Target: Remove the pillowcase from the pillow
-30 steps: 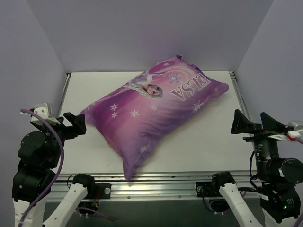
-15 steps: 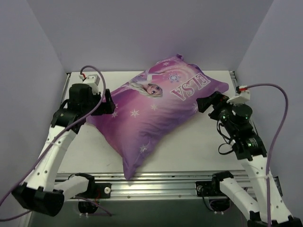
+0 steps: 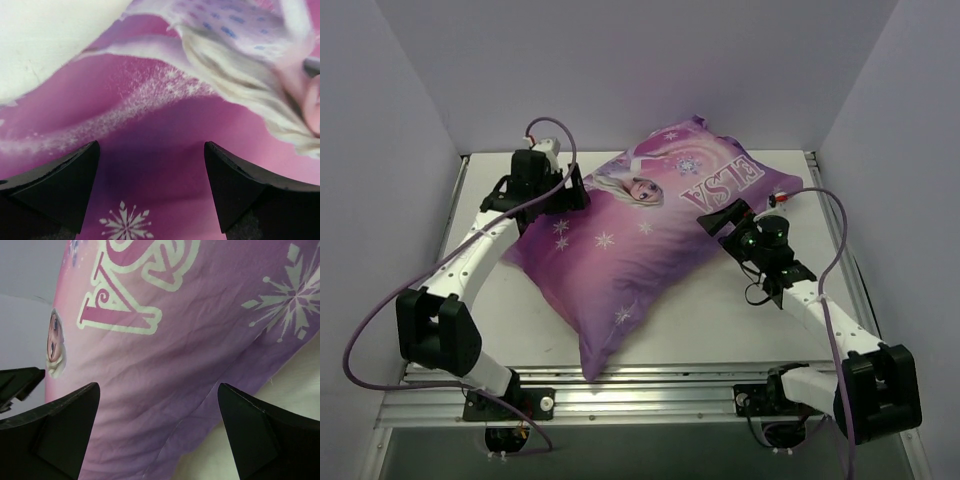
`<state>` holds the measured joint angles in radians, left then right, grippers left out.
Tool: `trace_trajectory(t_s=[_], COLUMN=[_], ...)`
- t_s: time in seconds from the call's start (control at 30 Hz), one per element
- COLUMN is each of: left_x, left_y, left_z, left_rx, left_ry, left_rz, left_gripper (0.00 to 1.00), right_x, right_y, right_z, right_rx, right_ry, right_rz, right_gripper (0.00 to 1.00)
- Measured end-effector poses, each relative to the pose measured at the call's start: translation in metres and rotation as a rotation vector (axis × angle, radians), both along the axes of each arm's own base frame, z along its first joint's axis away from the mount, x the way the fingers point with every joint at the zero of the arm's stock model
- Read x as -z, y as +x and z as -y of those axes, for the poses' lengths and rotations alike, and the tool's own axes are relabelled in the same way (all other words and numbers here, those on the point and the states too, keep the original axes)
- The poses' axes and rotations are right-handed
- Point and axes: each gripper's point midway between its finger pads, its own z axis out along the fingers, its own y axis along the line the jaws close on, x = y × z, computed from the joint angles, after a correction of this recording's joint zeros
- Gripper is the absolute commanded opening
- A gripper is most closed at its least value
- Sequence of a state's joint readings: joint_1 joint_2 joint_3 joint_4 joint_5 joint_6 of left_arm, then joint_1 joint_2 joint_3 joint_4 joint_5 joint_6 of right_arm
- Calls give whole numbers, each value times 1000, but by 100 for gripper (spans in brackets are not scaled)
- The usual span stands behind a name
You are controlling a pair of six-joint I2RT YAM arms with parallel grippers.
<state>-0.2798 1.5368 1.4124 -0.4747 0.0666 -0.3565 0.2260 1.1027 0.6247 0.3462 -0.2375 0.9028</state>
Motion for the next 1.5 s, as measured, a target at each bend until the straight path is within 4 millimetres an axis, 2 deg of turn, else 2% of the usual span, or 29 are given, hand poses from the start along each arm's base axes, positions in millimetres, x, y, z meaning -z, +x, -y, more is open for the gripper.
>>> trace_trajectory(t_s=[0.13, 0.2, 0.3, 0.43, 0.47, 0.53, 0.57, 0.63, 0.67, 0.77, 0.9, 1.03, 1.2, 1.33, 1.43, 1.5], left_x=[47, 63, 76, 85, 86, 89, 90, 93, 95, 98, 92, 79, 59, 39, 21, 21], left_y=[-8, -12, -16, -23, -25, -31, -35, -47, -54, -78, -115, -143, -158, -164, -175, -187], left_z=[12, 19, 28, 38, 41, 51, 57, 72, 79, 95, 111, 126, 150, 188, 224, 242], left_rx=[4, 4, -6, -28, -30, -31, -27, -9, -2, 22, 67, 136, 234, 347, 460, 520], left_ry=[-11, -21, -54, -73, -76, -76, -78, -96, -108, -156, -217, -258, -282, -323, -365, -383], left_rz=[-78, -90, -76, -39, -33, -19, -14, -9, -8, -14, -39, -65, -112, -136, -139, -145], left_gripper=[94, 94, 94, 94, 94, 94, 94, 94, 94, 94, 94, 94, 94, 94, 94, 94], right_x=[19, 27, 40, 50, 51, 53, 52, 51, 51, 48, 35, 3, -70, -138, -176, -194], right_y=[13, 18, 25, 35, 37, 41, 41, 42, 41, 36, 19, 5, 1, 0, 0, 1], right_z=[-10, -17, -33, -49, -51, -54, -55, -53, -52, -41, -26, -12, -1, 3, 4, -1], right_rx=[-10, -26, -62, -100, -106, -116, -119, -120, -120, -111, -118, -138, -162, -170, -177, -193], right_ry=[17, 19, 21, 28, 30, 36, 37, 31, 24, -28, -152, -285, -418, -482, -509, -504], right_rz=[-13, -12, -4, 27, 35, 51, 60, 79, 84, 84, 82, 82, 155, 248, 301, 342], right_gripper=[100, 100, 98, 73, 57, 41, 20, 3, 0, 0, 0, 0, 0, 0, 0, 0])
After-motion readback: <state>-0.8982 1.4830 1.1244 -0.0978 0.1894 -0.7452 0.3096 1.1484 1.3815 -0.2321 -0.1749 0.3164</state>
